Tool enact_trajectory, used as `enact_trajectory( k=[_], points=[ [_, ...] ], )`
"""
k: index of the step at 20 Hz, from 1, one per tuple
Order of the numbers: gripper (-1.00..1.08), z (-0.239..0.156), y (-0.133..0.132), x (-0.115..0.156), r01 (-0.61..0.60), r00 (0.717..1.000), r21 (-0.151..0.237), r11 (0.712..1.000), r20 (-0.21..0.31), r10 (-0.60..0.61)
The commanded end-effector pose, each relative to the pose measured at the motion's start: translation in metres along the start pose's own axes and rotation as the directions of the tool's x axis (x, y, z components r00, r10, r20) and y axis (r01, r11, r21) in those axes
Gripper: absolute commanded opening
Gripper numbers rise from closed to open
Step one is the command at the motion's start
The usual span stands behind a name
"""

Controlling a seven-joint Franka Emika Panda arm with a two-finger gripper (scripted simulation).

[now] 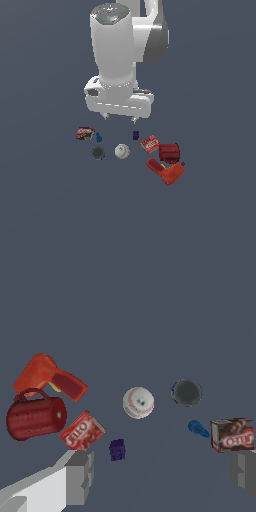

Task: Pick up a designated object from a clutter of objects.

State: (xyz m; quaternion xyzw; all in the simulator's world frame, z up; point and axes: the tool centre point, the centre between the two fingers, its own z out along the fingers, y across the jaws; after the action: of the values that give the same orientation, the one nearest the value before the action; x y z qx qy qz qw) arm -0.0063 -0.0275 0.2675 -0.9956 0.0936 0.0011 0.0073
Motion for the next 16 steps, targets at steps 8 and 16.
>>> enact_trajectory(
  k=[8,16],
  points=[
    [1.00,0.069,0.053,-0.009,-0.353,0.936,0.011,0.935,0.004,0.353],
    [1.00,0.123,0.100,-0.029,-0.628,0.778,0.007,0.778,0.003,0.628]
  ],
)
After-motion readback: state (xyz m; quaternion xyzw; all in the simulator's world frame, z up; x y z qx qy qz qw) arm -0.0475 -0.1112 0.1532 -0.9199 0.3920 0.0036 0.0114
